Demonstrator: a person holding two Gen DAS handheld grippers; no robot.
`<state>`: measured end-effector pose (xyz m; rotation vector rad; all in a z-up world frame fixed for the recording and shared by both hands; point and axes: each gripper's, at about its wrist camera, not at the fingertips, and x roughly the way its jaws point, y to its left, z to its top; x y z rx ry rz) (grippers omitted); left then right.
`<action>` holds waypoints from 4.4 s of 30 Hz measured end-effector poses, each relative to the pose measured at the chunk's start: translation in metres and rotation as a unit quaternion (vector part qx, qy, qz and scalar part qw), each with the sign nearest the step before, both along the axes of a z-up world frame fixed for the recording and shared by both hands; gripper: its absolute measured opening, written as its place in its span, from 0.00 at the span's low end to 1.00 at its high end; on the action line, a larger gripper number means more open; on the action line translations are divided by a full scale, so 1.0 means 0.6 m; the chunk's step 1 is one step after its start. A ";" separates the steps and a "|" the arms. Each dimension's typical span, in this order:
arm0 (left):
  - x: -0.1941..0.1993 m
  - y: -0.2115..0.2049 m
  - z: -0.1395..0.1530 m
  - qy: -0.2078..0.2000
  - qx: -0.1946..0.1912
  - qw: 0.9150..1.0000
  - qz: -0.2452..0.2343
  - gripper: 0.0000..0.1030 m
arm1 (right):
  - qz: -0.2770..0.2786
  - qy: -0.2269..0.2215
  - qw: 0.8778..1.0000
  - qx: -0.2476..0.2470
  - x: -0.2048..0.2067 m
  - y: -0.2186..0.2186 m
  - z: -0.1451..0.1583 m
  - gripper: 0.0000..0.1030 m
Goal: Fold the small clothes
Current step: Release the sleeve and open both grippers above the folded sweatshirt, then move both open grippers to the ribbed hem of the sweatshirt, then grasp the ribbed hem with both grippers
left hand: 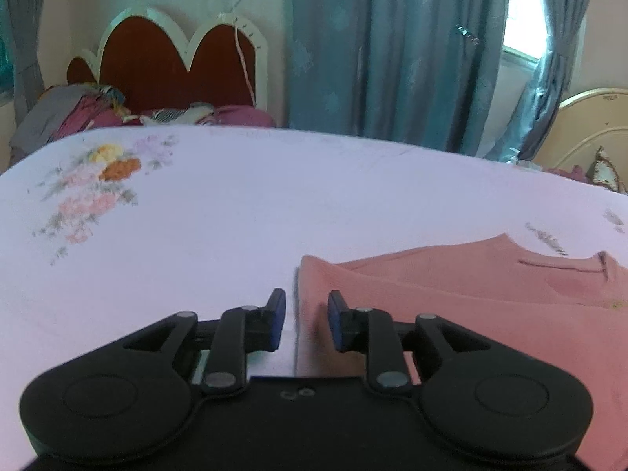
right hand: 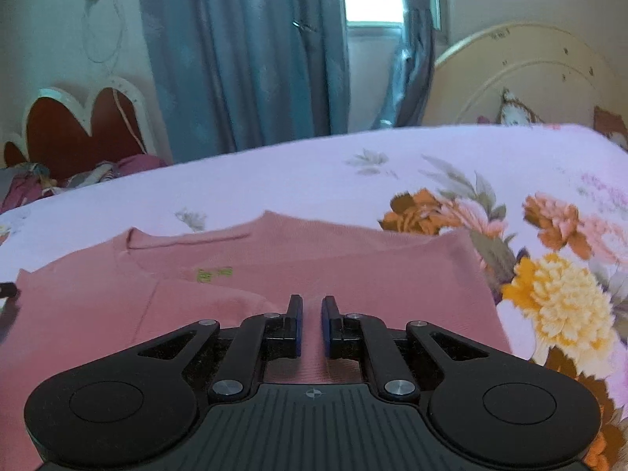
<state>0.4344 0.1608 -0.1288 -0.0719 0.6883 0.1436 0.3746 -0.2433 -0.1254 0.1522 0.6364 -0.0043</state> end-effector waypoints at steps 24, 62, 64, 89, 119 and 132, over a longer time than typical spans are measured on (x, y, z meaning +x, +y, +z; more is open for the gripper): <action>-0.114 -0.080 -0.031 0.066 0.021 0.995 -0.075 0.48 | 0.065 0.055 0.996 -0.035 -0.064 0.057 -0.039 0.35; -0.362 -0.190 0.024 0.070 0.013 0.995 -0.070 0.60 | 0.168 0.046 0.985 -0.009 -0.328 0.011 0.015 0.35; -0.379 -0.190 0.024 0.075 0.011 0.995 -0.064 0.60 | 0.172 0.048 0.984 -0.017 -0.349 0.010 0.014 0.35; -0.540 -0.116 0.024 0.076 -0.012 0.994 -0.077 0.69 | 0.080 0.062 0.995 -0.018 -0.537 0.033 0.029 0.35; -0.630 -0.038 -0.026 0.093 -0.096 0.988 -0.075 0.49 | -0.051 0.086 0.995 -0.010 -0.638 -0.058 -0.005 0.63; -0.620 -0.036 -0.010 0.067 -0.136 0.984 -0.096 0.05 | -0.051 0.082 0.995 0.033 -0.637 -0.064 -0.003 0.10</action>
